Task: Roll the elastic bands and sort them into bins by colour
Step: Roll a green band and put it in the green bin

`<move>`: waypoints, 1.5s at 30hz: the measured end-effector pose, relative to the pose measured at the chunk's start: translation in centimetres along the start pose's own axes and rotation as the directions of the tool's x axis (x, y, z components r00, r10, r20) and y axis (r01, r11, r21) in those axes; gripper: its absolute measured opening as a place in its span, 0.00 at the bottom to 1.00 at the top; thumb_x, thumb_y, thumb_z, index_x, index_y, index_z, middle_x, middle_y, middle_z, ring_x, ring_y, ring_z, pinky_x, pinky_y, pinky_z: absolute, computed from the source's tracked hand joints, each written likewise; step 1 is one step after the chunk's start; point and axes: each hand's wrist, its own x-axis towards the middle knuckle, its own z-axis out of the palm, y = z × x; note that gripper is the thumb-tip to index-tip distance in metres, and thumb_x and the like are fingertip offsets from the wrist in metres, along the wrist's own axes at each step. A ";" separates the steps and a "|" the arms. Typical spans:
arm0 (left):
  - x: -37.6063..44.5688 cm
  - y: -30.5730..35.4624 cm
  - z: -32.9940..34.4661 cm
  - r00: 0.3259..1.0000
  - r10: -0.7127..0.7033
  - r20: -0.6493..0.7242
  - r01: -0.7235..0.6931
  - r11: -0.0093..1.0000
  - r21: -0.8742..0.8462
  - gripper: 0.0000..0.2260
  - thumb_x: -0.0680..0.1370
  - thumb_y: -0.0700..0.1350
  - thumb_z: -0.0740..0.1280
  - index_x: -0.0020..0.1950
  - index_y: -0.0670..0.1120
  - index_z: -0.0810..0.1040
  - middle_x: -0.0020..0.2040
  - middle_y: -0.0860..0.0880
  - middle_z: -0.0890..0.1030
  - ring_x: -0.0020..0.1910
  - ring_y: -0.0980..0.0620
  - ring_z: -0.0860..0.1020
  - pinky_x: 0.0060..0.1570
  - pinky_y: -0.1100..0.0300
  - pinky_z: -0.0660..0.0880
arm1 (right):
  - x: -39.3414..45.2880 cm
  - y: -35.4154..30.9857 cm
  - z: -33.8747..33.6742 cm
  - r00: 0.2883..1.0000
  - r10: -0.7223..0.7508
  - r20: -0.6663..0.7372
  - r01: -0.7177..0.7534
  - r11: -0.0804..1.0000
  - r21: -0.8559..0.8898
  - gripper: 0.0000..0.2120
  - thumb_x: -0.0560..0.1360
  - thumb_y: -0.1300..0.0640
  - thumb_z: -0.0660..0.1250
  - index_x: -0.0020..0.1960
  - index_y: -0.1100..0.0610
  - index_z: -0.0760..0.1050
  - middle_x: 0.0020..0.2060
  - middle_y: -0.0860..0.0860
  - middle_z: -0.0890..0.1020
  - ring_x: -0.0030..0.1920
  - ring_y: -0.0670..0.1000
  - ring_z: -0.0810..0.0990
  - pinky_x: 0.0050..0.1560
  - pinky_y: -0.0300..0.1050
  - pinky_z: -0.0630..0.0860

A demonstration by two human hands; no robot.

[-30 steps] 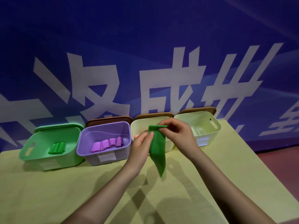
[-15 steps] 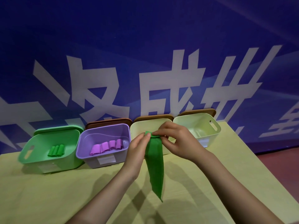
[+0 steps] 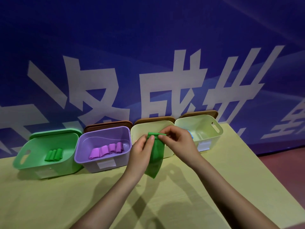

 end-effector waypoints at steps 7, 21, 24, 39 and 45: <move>0.6 0.0 -0.3 0.980 -0.195 0.042 0.200 0.959 -0.199 0.11 0.82 0.46 0.59 0.45 0.47 0.79 0.40 0.47 0.81 0.46 0.49 0.79 0.49 0.55 0.74 | 0.4 0.0 -0.4 0.910 -0.396 0.126 0.412 0.823 -0.391 0.02 0.74 0.62 0.69 0.46 0.58 0.80 0.38 0.47 0.79 0.37 0.45 0.74 0.39 0.40 0.74; 0.8 -1.1 -0.3 0.957 -0.291 -0.008 0.287 0.946 -0.154 0.08 0.81 0.48 0.61 0.49 0.49 0.80 0.53 0.42 0.80 0.55 0.46 0.78 0.61 0.47 0.72 | -0.6 1.5 -0.5 0.960 -0.236 0.151 0.269 0.925 -0.267 0.10 0.79 0.57 0.63 0.55 0.55 0.82 0.44 0.48 0.82 0.46 0.44 0.78 0.47 0.36 0.73; 0.8 -1.3 -0.6 0.990 -0.141 0.024 0.141 0.990 -0.006 0.10 0.82 0.47 0.59 0.49 0.44 0.78 0.50 0.37 0.77 0.48 0.45 0.77 0.51 0.50 0.73 | -0.6 1.3 0.5 0.996 0.009 0.086 0.001 0.993 -0.117 0.06 0.77 0.59 0.67 0.51 0.54 0.82 0.42 0.44 0.83 0.44 0.42 0.80 0.46 0.36 0.75; 1.6 -1.3 -1.7 0.970 -0.242 0.003 0.238 0.950 -0.201 0.12 0.80 0.50 0.63 0.43 0.49 0.83 0.47 0.39 0.82 0.47 0.46 0.79 0.51 0.49 0.74 | 0.6 1.0 2.0 0.974 -0.210 0.082 0.226 0.917 -0.329 0.01 0.74 0.62 0.69 0.44 0.58 0.78 0.38 0.46 0.76 0.38 0.45 0.73 0.39 0.33 0.71; 1.8 -1.9 -2.0 0.975 -0.222 0.005 0.220 0.962 -0.158 0.11 0.81 0.47 0.61 0.43 0.50 0.80 0.43 0.44 0.79 0.46 0.48 0.77 0.50 0.52 0.72 | 1.0 1.1 2.1 0.949 -0.275 0.155 0.314 0.880 -0.357 0.02 0.74 0.63 0.69 0.46 0.59 0.80 0.38 0.43 0.75 0.38 0.41 0.73 0.41 0.30 0.69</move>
